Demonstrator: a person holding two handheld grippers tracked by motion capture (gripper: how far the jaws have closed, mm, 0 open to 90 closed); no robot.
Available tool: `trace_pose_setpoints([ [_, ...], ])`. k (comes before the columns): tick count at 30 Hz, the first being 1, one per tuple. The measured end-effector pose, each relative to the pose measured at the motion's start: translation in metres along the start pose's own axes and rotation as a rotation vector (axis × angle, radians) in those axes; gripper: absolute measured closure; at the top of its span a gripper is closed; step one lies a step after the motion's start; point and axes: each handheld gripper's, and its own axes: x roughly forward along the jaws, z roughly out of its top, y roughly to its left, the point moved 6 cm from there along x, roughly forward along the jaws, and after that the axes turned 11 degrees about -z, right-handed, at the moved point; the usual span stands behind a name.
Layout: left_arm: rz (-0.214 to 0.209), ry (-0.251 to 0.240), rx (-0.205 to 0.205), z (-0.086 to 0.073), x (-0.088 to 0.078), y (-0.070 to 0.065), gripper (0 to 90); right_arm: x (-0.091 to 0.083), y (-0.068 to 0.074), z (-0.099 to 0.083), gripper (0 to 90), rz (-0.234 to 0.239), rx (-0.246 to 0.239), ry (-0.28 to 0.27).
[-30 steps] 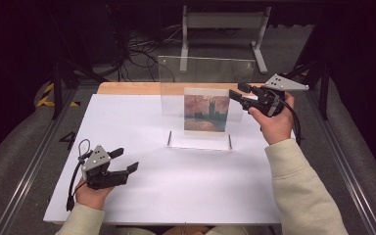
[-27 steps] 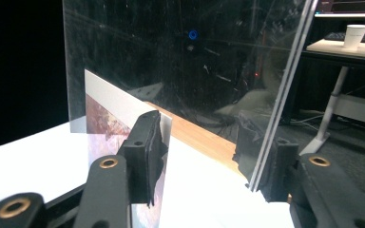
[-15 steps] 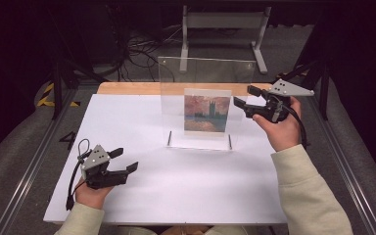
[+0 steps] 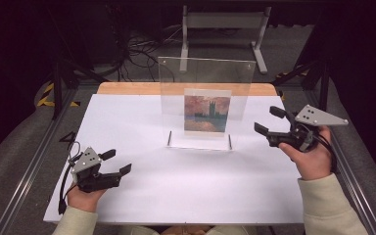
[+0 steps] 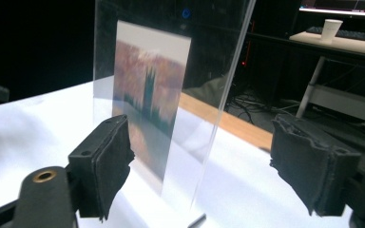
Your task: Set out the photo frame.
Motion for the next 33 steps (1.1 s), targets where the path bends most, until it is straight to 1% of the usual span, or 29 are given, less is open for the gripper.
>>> trace_pose_setpoints([
  [2, -0.008, 0.002, 0.001, -0.001, 0.000, -0.002, 20.8, -0.009, 0.001, -0.009, 20.7, 0.001, 0.004, -0.001],
  [3, -0.008, 0.002, 0.001, -0.001, 0.000, -0.002, 20.6, -0.009, 0.001, -0.009, 20.7, 0.001, 0.004, -0.001],
  [5, -0.008, 0.004, 0.005, -0.002, 0.000, -0.003, 20.4, -0.018, 0.002, -0.021, 19.9, 0.001, 0.018, 0.001],
  [6, -0.009, 0.007, 0.001, -0.004, 0.000, -0.003, 20.2, -0.024, 0.004, -0.030, 19.5, 0.000, 0.027, -0.001],
  [9, -0.010, 0.005, 0.002, -0.005, 0.000, -0.002, 19.8, -0.030, 0.006, -0.046, 18.7, -0.005, 0.043, 0.012],
  [11, -0.009, 0.012, -0.001, -0.007, -0.001, -0.002, 19.6, -0.033, 0.007, -0.058, 18.2, -0.006, 0.049, 0.028],
  [12, -0.009, 0.012, -0.001, -0.007, -0.001, -0.002, 19.5, -0.033, 0.007, -0.058, 18.2, -0.006, 0.049, 0.028],
  [15, -0.012, 0.011, -0.005, -0.008, 0.000, -0.002, 19.4, -0.035, 0.010, -0.080, 17.5, -0.002, 0.076, 0.047],
  [16, -0.011, 0.010, -0.004, -0.008, 0.000, -0.002, 19.3, -0.034, 0.012, -0.093, 16.8, 0.006, 0.086, 0.065],
  [17, -0.011, 0.010, -0.004, -0.008, 0.000, -0.002, 19.2, -0.034, 0.012, -0.093, 16.8, 0.006, 0.086, 0.065],
  [19, -0.014, 0.004, -0.001, -0.008, 0.000, -0.001, 19.1, -0.033, 0.014, -0.103, 16.0, 0.001, 0.073, 0.078],
  [22, -0.017, 0.004, -0.002, -0.010, 0.002, 0.000, 18.6, -0.032, 0.016, -0.116, 14.6, 0.004, 0.084, 0.074],
  [23, -0.013, 0.005, 0.001, -0.011, 0.002, 0.002, 18.5, -0.032, 0.017, -0.122, 14.1, 0.001, 0.086, 0.085],
  [24, -0.018, 0.001, -0.004, -0.012, 0.003, 0.002, 18.4, -0.031, 0.018, -0.126, 13.7, -0.002, 0.088, 0.092],
  [27, -0.016, -0.004, -0.016, -0.014, 0.004, 0.004, 18.1, -0.028, 0.019, -0.136, 13.3, -0.002, 0.082, 0.105],
  [29, -0.015, -0.009, -0.009, -0.014, 0.003, 0.005, 18.0, -0.025, 0.020, -0.142, 12.9, -0.004, 0.074, 0.108],
  [31, -0.018, -0.020, -0.004, -0.014, 0.003, 0.005, 17.9, -0.023, 0.020, -0.145, 12.8, 0.001, 0.078, 0.115],
  [33, -0.018, -0.022, -0.001, -0.014, 0.003, 0.005, 17.8, -0.022, 0.020, -0.147, 12.6, -0.003, 0.077, 0.118],
])
